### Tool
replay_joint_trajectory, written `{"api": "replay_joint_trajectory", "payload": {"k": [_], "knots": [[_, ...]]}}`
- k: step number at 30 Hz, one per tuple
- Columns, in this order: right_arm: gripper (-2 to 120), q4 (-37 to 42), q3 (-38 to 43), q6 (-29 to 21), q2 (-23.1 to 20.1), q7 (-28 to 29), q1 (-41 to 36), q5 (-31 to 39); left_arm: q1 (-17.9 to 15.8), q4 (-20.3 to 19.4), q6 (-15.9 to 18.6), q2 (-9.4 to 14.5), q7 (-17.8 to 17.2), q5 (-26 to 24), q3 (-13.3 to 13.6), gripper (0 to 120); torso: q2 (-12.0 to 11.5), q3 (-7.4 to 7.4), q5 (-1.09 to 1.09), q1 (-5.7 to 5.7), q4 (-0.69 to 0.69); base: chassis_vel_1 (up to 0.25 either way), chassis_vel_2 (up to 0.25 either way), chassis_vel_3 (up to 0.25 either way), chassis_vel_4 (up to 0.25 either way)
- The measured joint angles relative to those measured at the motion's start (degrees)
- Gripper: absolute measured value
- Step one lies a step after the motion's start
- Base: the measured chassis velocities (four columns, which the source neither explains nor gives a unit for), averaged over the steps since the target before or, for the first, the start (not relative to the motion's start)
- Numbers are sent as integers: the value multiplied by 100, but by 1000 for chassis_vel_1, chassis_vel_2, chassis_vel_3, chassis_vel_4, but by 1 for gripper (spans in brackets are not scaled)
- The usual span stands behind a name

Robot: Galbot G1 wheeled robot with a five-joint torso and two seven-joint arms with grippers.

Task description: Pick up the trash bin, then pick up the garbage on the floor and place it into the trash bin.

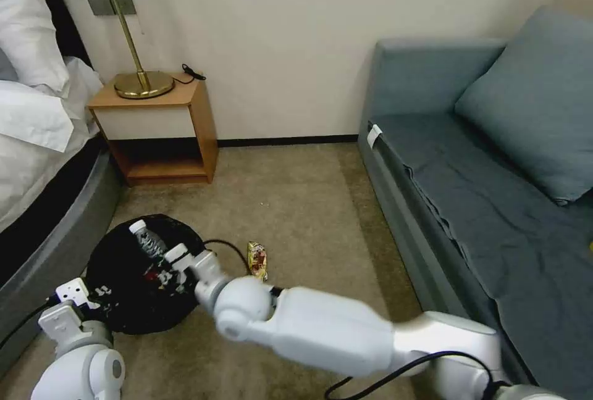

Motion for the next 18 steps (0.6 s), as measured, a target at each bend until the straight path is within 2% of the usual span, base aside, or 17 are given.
{"api": "replay_joint_trajectory", "payload": {"k": [3,6,8,10,12,13,15,17,18], "knots": [[29,8,-18,-11,34,16,-10,3,7,-27,0,0,1,18,9,2,0,0,0,0,0,0,0,0,0],[44,67,-8,-19,10,17,3,-1,5,-43,-1,0,5,29,28,2,0,0,0,0,-1,0,0,0,0],[48,83,-3,-21,-3,15,8,-1,6,-43,-1,0,5,30,31,2,0,0,0,0,-1,0,0,0,0],[57,128,12,-25,-55,0,15,-3,11,-44,-1,0,6,32,30,2,0,0,1,0,-1,0,0,0,0],[61,141,15,-26,-74,-5,16,-5,12,-44,-1,0,7,32,28,2,0,0,1,0,-1,0,0,0,0],[69,155,19,-29,-94,-15,16,-7,15,-46,-1,0,9,33,24,2,0,0,0,0,-1,0,0,0,0],[72,158,22,-30,-101,-19,16,-8,15,-48,-1,0,9,32,23,2,0,0,1,0,-2,0,0,0,0],[85,168,38,-35,-130,-49,15,-13,25,-69,-1,0,13,32,23,2,0,0,1,0,-1,0,0,0,0],[86,169,38,-37,-135,-64,15,-16,27,-71,-2,0,13,32,23,2,0,0,1,0,-2,0,0,0,0]]}}
